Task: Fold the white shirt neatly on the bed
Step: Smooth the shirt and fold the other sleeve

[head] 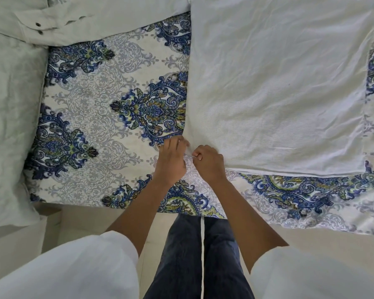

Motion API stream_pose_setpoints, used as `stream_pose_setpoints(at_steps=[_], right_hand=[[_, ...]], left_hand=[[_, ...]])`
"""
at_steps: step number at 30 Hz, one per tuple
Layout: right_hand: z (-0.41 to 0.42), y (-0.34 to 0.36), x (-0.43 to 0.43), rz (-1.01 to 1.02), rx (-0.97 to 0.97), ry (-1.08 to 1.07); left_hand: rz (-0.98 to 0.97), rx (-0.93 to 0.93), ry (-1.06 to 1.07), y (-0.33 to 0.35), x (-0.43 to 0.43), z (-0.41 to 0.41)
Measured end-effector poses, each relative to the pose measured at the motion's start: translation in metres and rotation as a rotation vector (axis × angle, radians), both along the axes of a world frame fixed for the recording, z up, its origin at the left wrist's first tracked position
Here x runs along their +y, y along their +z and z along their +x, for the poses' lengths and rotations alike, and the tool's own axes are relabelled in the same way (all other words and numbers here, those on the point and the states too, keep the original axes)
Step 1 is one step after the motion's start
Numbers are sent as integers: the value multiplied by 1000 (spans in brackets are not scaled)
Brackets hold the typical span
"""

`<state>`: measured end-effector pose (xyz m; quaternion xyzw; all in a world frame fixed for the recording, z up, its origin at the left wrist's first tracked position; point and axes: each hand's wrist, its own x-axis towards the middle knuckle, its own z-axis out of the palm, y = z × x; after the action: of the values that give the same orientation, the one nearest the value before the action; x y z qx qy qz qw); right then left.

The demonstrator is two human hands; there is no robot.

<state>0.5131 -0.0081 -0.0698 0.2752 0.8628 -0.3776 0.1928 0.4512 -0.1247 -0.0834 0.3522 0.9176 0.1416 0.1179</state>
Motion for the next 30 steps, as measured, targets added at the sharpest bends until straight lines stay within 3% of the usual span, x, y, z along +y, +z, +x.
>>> stream_pose_setpoints(at_steps=[8, 16, 18, 24, 27, 30], right_hand=[[5, 0, 1, -17, 21, -9], [35, -1, 26, 329, -141, 155], [45, -3, 35, 339, -158, 166], [59, 0, 54, 306, -156, 263], [73, 0, 65, 384, -213, 310], [85, 1, 78, 306, -239, 343]], left_hand=[[35, 47, -81, -4, -1, -5], [-36, 20, -4, -2, -1, -3], [-54, 22, -25, 1, 4, -5], [-286, 200, -342, 9, 3, -15], [-350, 236, -370, 11, 4, -15], [-445, 232, -329, 12, 13, -10]])
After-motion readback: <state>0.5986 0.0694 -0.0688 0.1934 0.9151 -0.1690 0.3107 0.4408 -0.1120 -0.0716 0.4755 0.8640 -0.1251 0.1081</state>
